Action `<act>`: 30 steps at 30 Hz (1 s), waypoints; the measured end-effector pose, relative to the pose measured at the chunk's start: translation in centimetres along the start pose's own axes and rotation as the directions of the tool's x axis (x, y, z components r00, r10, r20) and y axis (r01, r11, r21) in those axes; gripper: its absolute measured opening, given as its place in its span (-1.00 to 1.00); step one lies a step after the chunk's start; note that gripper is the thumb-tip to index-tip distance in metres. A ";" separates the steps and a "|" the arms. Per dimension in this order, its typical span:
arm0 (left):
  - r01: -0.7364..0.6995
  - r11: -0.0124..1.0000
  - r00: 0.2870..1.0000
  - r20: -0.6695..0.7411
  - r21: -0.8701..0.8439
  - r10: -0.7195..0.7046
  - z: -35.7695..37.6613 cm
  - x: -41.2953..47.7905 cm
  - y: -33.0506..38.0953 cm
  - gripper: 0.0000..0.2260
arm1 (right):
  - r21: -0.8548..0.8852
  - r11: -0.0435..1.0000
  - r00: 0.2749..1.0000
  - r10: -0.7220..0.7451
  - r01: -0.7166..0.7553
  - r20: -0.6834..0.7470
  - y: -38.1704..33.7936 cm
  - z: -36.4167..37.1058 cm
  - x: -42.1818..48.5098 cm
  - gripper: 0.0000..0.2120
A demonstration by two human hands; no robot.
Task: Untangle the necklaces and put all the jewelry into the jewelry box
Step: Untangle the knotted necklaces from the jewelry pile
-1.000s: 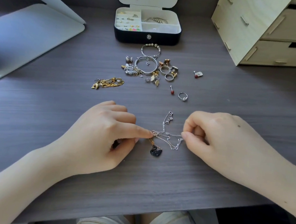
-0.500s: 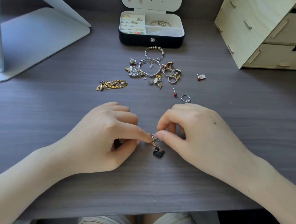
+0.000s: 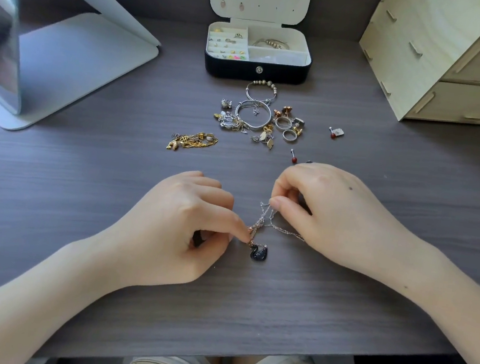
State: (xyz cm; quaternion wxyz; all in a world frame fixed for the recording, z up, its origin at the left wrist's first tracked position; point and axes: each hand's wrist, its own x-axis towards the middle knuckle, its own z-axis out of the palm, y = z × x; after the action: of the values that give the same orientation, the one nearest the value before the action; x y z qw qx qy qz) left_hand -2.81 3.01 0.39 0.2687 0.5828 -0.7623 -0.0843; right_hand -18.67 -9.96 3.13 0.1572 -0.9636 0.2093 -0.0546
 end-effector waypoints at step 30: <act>0.473 0.880 0.881 0.016 -0.035 -0.473 0.4 2.9 1.7 -0.92 | 0.249 0.943 0.975 -0.212 0.221 -0.063 1.7 1.0 0.6 -0.95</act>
State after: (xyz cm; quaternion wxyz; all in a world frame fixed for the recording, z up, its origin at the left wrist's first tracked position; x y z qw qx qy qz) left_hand -4.96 0.71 1.68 0.2482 0.7456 -0.5964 -0.1636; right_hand -18.67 -11.41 1.62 0.2691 -0.9514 0.0962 -0.1152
